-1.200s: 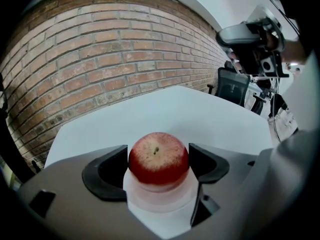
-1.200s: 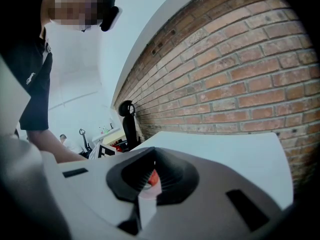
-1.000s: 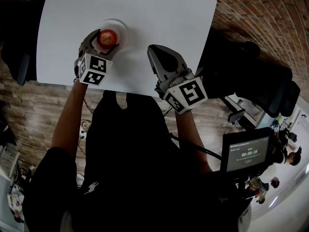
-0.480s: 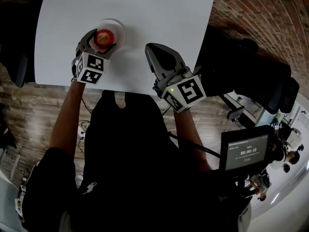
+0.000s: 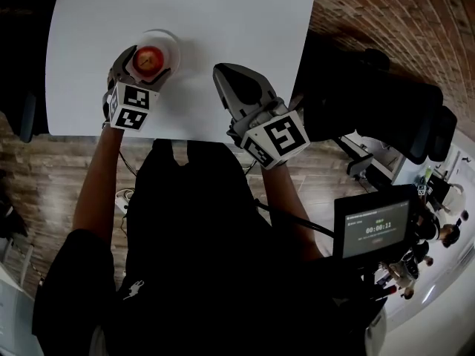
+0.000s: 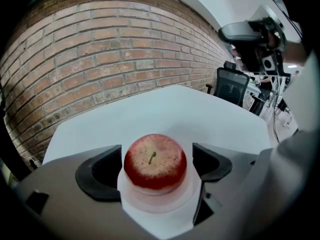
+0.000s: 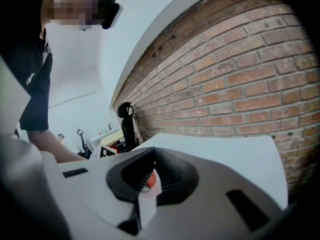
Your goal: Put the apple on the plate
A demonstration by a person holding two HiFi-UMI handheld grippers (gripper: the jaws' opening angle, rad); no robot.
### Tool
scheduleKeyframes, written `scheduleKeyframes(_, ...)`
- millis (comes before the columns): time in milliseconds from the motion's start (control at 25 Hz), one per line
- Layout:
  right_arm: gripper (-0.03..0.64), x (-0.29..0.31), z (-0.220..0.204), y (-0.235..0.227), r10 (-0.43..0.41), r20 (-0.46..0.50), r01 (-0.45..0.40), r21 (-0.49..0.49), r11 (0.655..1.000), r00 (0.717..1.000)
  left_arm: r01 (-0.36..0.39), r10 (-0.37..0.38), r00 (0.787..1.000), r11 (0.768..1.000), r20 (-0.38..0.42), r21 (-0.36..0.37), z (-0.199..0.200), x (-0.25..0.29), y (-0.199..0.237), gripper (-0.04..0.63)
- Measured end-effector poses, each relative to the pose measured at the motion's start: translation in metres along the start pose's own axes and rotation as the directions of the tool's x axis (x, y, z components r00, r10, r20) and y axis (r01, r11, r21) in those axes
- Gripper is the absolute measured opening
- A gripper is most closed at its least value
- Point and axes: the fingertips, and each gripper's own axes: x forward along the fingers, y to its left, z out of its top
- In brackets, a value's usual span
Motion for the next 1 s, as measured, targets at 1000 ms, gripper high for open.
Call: scheduleKeyframes(1000, 0.003, 0.000, 0.008, -0.003, 0.000, 0.038, 0.000, -0.004, 1.000, 0.999, -0.049, 0.049, 0.993, 0.999, 0.110, -0.003, 0.035, -0.019, 0.010, 0.283)
